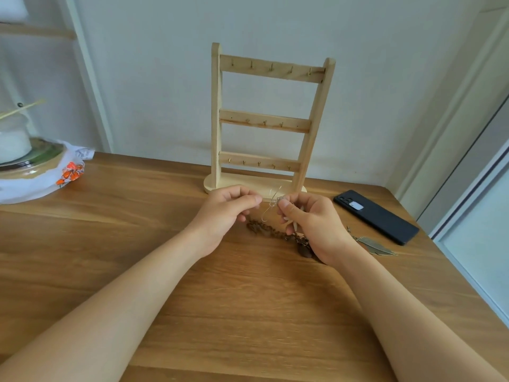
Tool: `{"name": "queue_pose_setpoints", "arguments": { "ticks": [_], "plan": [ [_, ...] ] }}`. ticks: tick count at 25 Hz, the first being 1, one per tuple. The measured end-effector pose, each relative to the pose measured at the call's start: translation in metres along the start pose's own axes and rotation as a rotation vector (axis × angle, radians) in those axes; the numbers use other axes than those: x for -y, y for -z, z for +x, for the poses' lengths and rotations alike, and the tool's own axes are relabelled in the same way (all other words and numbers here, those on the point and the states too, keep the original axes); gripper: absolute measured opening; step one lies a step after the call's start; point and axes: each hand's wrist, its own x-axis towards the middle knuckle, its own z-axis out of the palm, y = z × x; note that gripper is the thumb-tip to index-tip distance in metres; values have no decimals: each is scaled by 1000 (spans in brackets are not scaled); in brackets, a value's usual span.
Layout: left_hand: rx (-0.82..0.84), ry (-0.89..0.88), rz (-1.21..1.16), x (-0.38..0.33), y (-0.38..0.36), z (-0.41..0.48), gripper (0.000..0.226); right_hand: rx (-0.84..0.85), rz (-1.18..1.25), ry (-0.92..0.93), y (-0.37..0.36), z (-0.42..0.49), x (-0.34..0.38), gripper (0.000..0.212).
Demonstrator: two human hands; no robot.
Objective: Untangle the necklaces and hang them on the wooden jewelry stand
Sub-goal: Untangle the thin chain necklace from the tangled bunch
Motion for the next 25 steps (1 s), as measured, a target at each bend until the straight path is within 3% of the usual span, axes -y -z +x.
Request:
{"name": "queue_pose_setpoints", "arguments": {
  "ticks": [7,14,20,25],
  "plan": [
    [-5,36,75,-2,-6,-4,2,-11,-47,3,-4,0,-5,15],
    [36,35,139,-4,-9,-5,12,4,-203,77,-5,-4,2,3],
    [185,34,181,-4,-14,-9,22,-133,87,-48,-11,-1,6,15],
    [66,45,71,-6,-11,-7,22,-81,146,-86,-5,-1,9,16]
  ]
}}
